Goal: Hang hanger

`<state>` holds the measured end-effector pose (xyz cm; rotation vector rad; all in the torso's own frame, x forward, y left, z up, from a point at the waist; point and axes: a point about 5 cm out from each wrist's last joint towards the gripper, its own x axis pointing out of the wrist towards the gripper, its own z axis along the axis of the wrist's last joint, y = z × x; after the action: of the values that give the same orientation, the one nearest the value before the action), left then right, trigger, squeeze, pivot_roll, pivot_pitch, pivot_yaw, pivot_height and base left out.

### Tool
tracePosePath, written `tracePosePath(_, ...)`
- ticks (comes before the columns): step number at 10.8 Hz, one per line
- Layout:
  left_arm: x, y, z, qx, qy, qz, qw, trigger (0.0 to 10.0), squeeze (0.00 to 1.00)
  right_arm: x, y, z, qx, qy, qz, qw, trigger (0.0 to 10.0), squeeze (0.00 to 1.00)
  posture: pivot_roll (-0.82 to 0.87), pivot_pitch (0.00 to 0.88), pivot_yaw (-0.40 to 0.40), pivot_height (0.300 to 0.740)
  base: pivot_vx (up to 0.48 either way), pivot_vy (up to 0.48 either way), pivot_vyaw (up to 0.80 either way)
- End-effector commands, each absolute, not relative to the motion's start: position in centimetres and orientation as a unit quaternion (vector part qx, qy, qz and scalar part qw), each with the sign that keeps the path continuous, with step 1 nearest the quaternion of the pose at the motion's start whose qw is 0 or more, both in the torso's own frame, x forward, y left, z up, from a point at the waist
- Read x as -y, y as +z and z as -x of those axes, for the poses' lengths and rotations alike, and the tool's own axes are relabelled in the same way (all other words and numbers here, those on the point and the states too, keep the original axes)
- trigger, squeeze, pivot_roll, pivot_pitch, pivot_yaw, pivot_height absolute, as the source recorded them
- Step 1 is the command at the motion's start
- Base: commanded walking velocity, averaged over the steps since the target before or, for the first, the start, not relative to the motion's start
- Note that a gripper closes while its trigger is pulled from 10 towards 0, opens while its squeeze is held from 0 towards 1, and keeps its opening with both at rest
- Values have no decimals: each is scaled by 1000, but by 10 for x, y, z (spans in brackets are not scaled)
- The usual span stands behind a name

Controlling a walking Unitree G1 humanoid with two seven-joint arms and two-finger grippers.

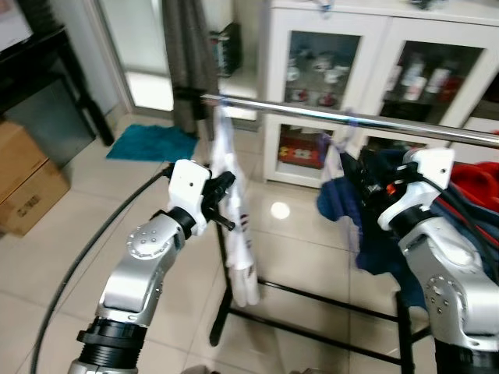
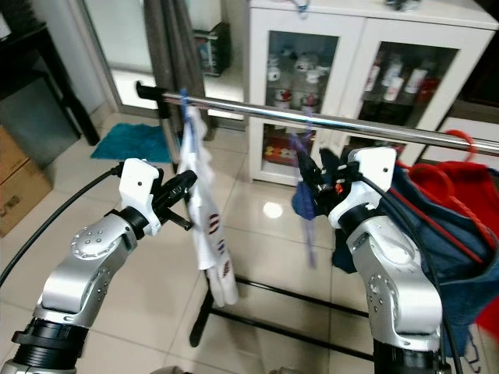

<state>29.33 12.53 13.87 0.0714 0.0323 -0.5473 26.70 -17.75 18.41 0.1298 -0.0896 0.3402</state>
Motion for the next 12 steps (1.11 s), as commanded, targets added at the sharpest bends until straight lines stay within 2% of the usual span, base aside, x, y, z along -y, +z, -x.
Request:
tracePosePath(1,-123,141,-294,-8,-271,-39,962,10000,0,188,190,-261,67,144,-59,986,10000,1000,-31,0,49,740,0,-480,0)
tracePosePath(4,-122,147,-294,9,-274,-39,961,10000,0,201,187,-255,57,137,-21,989,10000,1000,-30,0,36,740,0,-480,0)
tracePosePath(8,-128,173,-286,55,-324,-4,945,10000,0,201,193,-243,24,255,17,966,10000,1000,-23,0,1,740,0,0,0)
tracePosePath(9,-129,177,-283,57,-347,1,936,10000,729,210,193,-244,0,248,46,968,10000,1000,-24,0,-1,740,0,0,0)
tracePosePath(10,-124,176,-276,43,-393,-9,918,10000,1000,224,193,-252,-58,210,79,973,10000,1000,-35,0,9,740,0,0,0)
tracePosePath(12,-112,171,-264,8,-468,-15,884,10000,1000,236,195,-274,-116,166,76,976,10000,1000,-51,0,24,740,0,0,0)
